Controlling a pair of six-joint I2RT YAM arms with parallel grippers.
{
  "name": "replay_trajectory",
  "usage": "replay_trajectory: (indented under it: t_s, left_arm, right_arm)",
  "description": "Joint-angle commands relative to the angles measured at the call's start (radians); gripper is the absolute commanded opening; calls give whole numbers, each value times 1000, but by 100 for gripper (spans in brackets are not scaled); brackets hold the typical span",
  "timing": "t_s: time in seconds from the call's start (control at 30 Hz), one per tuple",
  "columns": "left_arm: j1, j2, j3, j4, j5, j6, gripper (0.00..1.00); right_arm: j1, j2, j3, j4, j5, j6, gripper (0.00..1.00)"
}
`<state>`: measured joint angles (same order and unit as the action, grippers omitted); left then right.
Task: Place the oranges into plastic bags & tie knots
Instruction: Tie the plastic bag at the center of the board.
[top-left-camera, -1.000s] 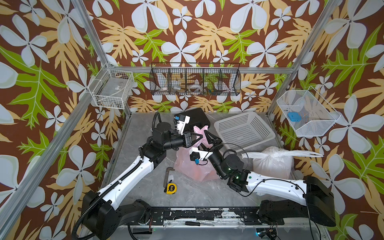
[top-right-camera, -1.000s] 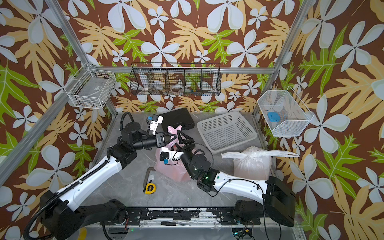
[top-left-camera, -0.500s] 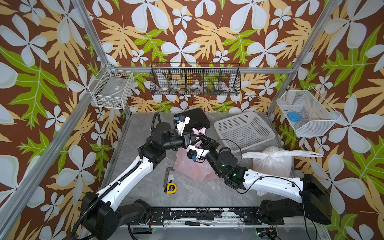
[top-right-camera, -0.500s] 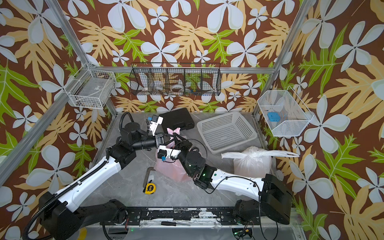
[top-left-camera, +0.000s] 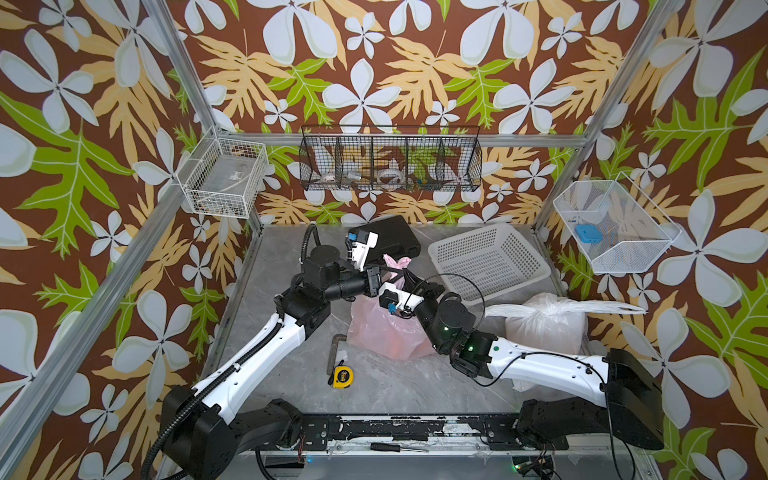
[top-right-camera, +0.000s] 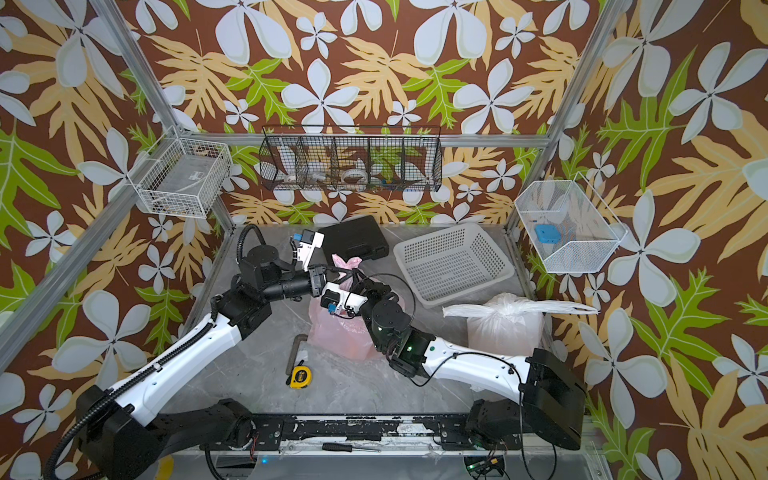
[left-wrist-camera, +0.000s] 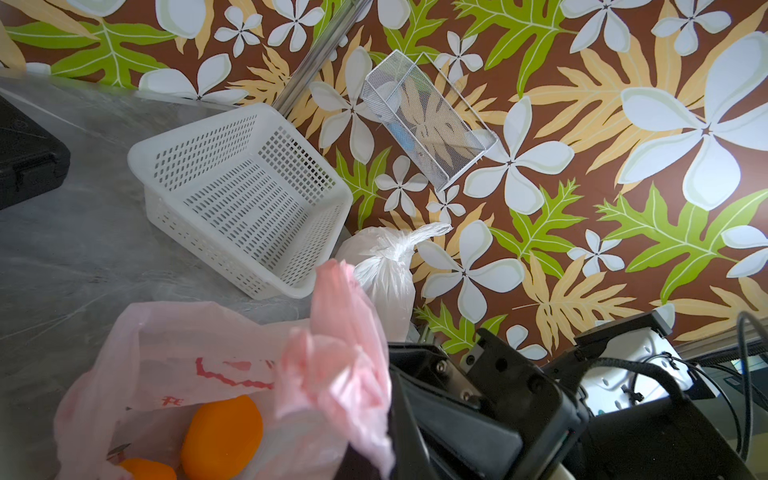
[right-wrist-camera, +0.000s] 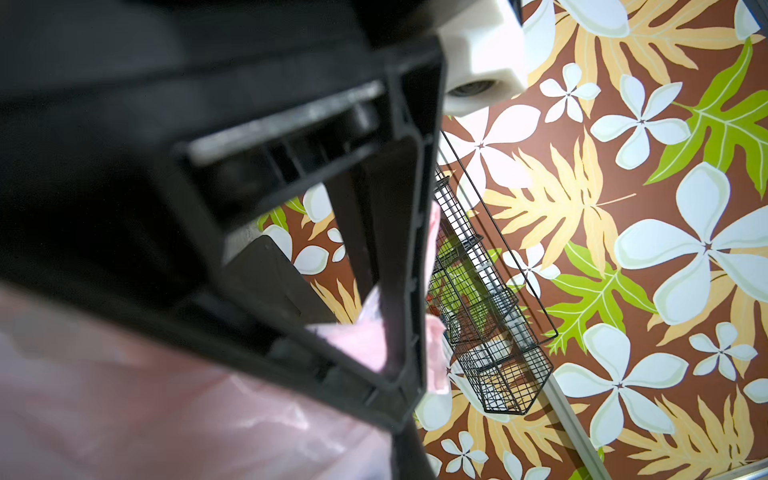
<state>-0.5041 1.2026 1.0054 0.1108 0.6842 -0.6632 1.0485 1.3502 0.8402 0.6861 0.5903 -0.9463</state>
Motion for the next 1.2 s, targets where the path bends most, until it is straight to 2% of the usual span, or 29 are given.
replay_trajectory:
  t_s: [0.0,0.07,0.17,0.23,0.3,0.4,0.5,0.57,0.63,0.73,0.77,0.87,0.97,1.07,1.17]
  left_arm:
    - [-5,2,1,-7,49,21,0]
    - [-4,-3,0,-14,39,29,15]
    - [2,-26,-8,-14,-3,33,45]
    - [7,-39,-15,3,-14,32,61]
    - [9,-51,-16,13,-22,34,70]
    - [10,-61,-18,5,-58,47,74]
    - [10,-78,-36,12,-35,85,89]
    - [10,-114,-62,-15,-59,142,99]
    - [12,-177,-93,-78,-160,218,100]
    - [12,-314,-152,-151,-376,281,100]
    - [12,-362,-170,-151,-391,294,100]
    - [-19,-467,-206,-143,-311,344,100]
    - [-206,-482,-224,-138,-343,375,94]
    - [-417,-462,-297,-26,-408,414,90]
    - [-531,-384,-351,111,-523,403,88]
  right_arm:
    - [1,-10,14,46,-38,42,0]
    - [2,-19,10,46,-35,45,0]
    - [2,-34,-2,37,-33,55,0]
    - [2,-43,-13,28,-35,68,0]
    - [1,-53,-21,18,-35,81,0]
    - [2,-71,-20,-45,-49,119,0]
    - [2,-98,-11,-133,-54,195,0]
    - [1,-118,-15,-191,-59,243,0]
    - [0,-136,-13,-260,-56,302,0]
    - [-2,-155,-4,-381,-53,384,0]
    - [-2,-159,-2,-410,-56,405,0]
    - [-6,-168,19,-510,-68,479,0]
    - [-26,-172,50,-595,-107,560,0]
    - [-65,-180,78,-660,-195,641,0]
    - [-115,-196,106,-724,-322,725,0]
